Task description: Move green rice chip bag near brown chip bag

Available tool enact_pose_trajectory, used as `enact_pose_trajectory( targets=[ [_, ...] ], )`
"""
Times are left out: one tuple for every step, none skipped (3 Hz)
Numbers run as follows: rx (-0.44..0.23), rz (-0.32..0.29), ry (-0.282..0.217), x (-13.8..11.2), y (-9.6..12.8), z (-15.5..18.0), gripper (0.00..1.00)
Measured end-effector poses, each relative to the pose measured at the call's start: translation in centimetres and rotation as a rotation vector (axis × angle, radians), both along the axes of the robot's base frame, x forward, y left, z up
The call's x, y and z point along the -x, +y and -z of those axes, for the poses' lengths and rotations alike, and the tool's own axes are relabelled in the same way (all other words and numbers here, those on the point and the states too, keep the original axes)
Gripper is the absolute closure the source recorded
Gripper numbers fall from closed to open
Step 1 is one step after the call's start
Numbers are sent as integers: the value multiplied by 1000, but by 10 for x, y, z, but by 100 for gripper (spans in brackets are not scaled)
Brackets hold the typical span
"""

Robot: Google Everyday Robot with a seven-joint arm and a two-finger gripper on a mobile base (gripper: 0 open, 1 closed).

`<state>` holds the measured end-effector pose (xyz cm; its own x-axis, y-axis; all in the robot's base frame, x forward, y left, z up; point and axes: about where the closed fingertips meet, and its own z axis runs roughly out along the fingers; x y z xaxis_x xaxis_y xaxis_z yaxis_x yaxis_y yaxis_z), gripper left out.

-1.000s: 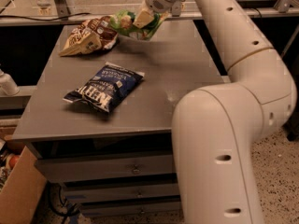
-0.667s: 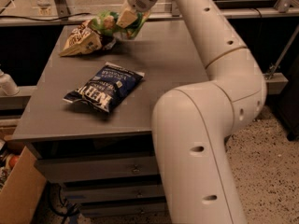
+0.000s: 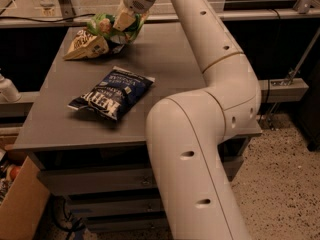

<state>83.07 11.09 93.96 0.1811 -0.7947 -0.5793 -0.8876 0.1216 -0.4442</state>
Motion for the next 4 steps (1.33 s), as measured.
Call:
enact_pose_trajectory(
  targets=[
    [-1,-8,2,0,5,0,36],
    [0,-5,6,-1,2,2,13],
    [10,11,12,-2,-12,5,0],
    [-16,83,9,-7,-53,-5,0]
  ],
)
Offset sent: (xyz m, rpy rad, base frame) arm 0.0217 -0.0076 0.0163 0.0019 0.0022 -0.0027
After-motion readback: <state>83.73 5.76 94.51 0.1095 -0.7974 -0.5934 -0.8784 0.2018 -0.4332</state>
